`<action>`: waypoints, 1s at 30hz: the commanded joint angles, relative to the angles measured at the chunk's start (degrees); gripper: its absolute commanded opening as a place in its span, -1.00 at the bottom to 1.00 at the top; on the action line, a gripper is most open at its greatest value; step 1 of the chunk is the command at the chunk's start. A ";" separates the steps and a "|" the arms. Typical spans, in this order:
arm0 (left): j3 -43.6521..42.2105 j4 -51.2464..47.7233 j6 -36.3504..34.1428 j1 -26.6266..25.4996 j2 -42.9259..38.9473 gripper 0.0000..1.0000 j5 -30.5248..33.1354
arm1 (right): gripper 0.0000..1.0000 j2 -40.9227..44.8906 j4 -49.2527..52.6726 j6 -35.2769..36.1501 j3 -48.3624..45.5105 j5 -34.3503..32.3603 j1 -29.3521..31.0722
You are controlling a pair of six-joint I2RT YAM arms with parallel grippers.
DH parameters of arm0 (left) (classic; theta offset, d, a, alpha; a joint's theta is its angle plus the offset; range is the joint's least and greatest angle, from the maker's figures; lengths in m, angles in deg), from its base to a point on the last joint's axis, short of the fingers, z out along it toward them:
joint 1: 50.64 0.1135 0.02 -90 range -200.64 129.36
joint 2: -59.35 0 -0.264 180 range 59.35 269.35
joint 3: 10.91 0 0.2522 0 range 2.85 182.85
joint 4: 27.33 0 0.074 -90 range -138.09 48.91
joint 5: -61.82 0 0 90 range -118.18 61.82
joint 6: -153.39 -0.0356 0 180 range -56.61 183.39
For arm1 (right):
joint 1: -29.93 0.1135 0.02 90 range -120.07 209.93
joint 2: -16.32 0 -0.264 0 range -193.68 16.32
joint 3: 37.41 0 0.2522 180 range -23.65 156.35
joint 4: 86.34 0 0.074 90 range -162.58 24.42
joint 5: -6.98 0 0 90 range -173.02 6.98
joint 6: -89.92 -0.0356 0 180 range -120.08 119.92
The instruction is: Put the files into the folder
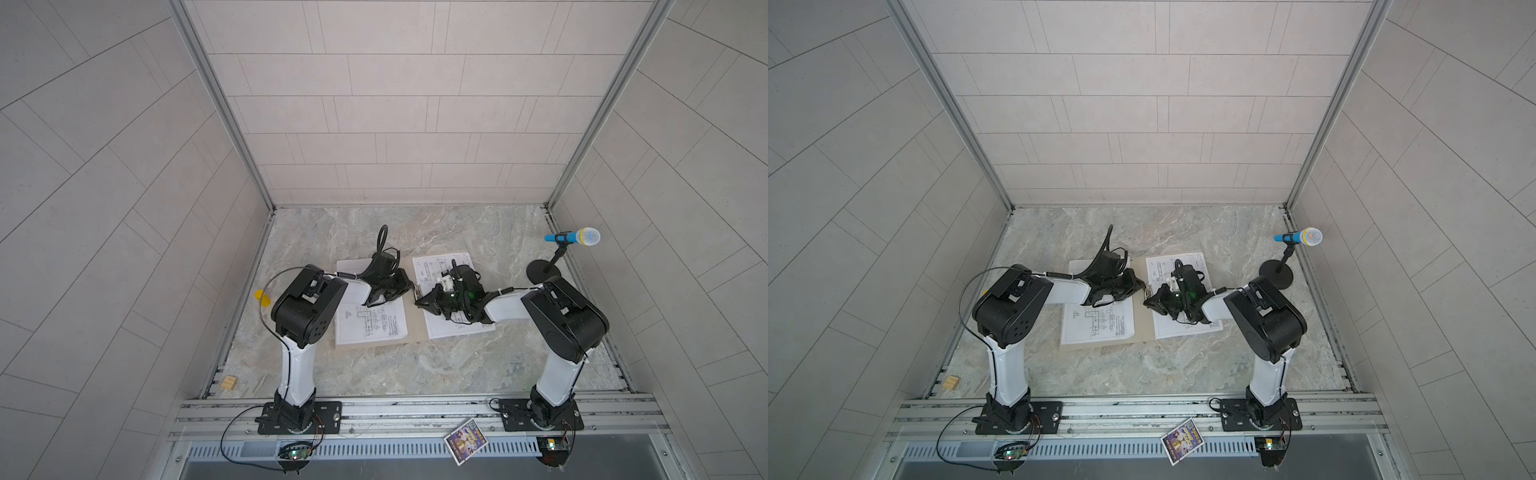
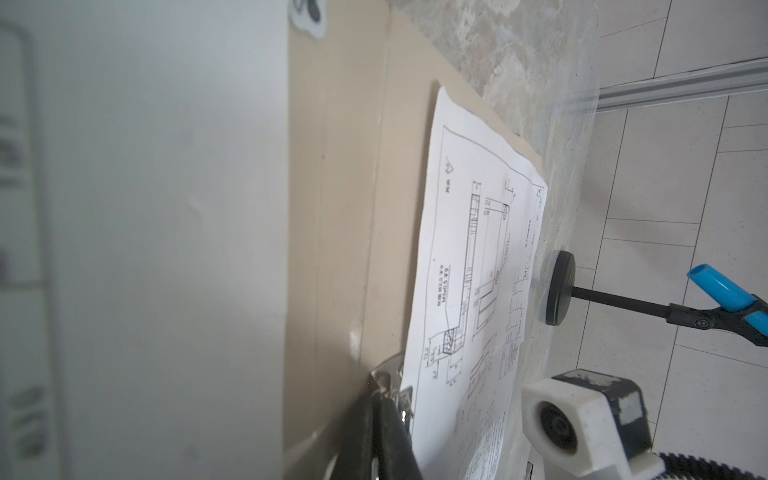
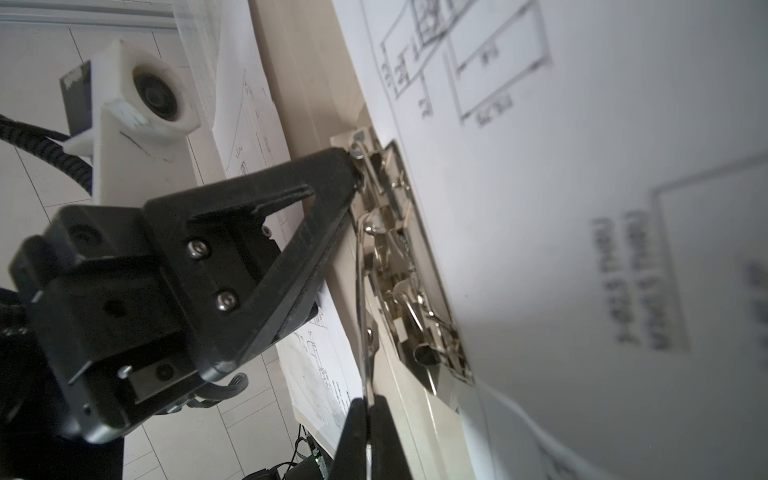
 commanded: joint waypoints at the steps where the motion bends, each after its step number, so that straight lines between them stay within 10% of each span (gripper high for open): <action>1: 0.06 -5.04 -2.58 0.45 2.95 -0.86 1.72 | -1.00 -3.34 4.11 0.87 -3.17 -3.15 -1.63; 30: 2.72 -7.15 -4.39 0.45 5.25 -0.87 1.64 | -1.00 -3.23 23.10 15.15 0.58 -5.91 -4.85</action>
